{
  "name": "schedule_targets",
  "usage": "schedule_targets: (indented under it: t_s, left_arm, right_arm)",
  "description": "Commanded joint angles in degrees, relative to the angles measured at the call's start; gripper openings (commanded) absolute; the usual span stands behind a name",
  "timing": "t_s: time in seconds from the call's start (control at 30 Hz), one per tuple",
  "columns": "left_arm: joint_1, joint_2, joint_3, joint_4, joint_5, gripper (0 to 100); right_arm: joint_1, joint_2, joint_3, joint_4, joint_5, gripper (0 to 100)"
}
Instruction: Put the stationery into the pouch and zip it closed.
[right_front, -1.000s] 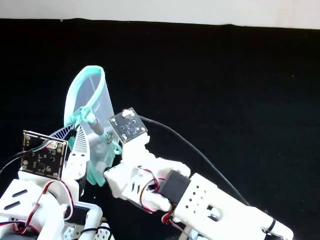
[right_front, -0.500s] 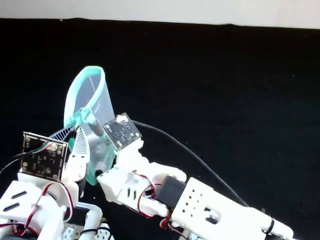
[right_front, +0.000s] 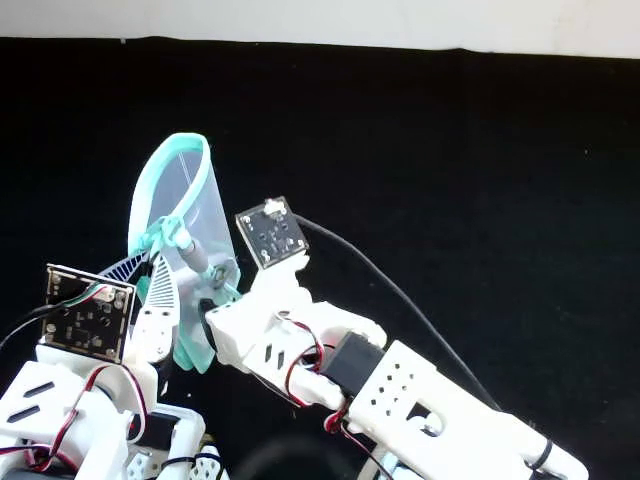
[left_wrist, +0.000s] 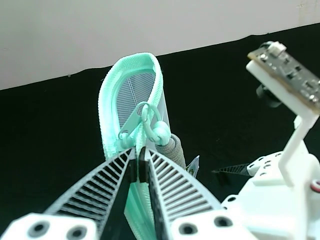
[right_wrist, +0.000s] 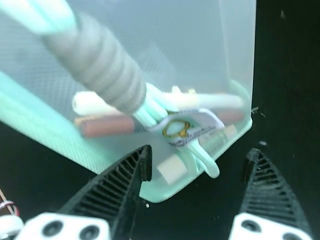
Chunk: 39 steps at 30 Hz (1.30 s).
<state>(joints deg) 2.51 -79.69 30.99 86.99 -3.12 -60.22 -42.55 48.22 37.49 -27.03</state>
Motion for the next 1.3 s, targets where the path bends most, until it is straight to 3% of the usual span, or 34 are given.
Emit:
schedule_targets:
  t_s: [0.0, 0.13, 0.37, 0.43, 0.53, 0.6, 0.77, 1.27]
  left_arm:
    - [0.2, 0.3, 0.3, 0.4, 0.4, 1]
    - [0.2, 0.7, 0.3, 0.4, 0.4, 1]
    - [0.1, 0.7, 0.3, 0.4, 0.4, 1]
    - [0.1, 0.7, 0.3, 0.4, 0.4, 1]
    - [-0.7, 0.7, 0.3, 0.4, 0.4, 1]
    - [-2.0, 0.6, 0.3, 0.4, 0.4, 1]
    - [-2.3, 0.6, 0.3, 0.4, 0.4, 1]
    - [-2.2, 0.2, 0.4, 0.4, 0.4, 1]
  right_arm:
    - [0.8, -0.8, -0.3, -2.5, -0.4, 29.3]
    - [1.5, -0.7, 1.4, -5.2, -0.1, 29.3]
    - [2.2, -0.8, 10.8, -18.1, 6.9, 28.0]
    - [2.2, -0.8, 11.5, -20.2, 7.1, 20.4]
    - [2.1, -0.8, 11.7, -23.9, 7.1, 0.0]
    - [2.2, -0.8, 11.9, -24.8, 6.9, 3.3]
    - [3.4, -1.4, 11.9, -24.7, 7.1, 0.5]
    - [22.6, -7.3, 9.4, -24.9, 7.2, 0.5]
